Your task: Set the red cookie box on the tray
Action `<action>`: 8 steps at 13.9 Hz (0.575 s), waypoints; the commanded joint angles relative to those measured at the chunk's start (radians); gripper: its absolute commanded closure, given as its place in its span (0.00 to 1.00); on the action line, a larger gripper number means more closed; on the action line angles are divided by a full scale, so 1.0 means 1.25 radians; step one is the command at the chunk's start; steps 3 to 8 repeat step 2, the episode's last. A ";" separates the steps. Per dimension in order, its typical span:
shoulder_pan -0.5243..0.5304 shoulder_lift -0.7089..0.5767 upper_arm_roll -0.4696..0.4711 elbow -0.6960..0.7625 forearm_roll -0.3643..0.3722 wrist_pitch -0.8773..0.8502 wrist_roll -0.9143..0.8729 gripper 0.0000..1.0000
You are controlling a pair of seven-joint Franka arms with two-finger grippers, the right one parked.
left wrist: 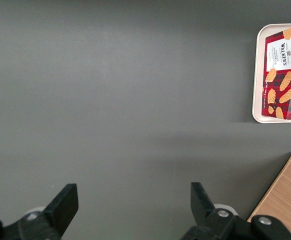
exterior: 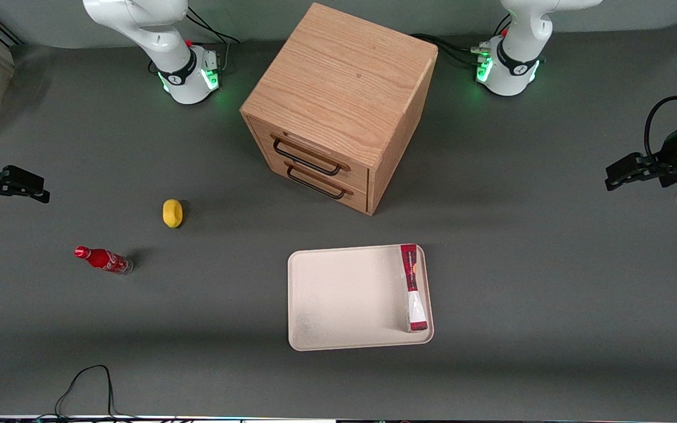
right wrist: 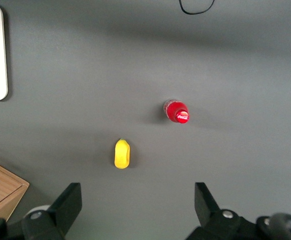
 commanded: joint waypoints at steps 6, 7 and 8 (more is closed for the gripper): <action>-0.004 -0.015 0.002 0.002 -0.008 -0.018 0.006 0.00; -0.004 -0.015 0.002 0.002 -0.008 -0.018 0.006 0.00; -0.004 -0.015 0.002 0.002 -0.008 -0.018 0.006 0.00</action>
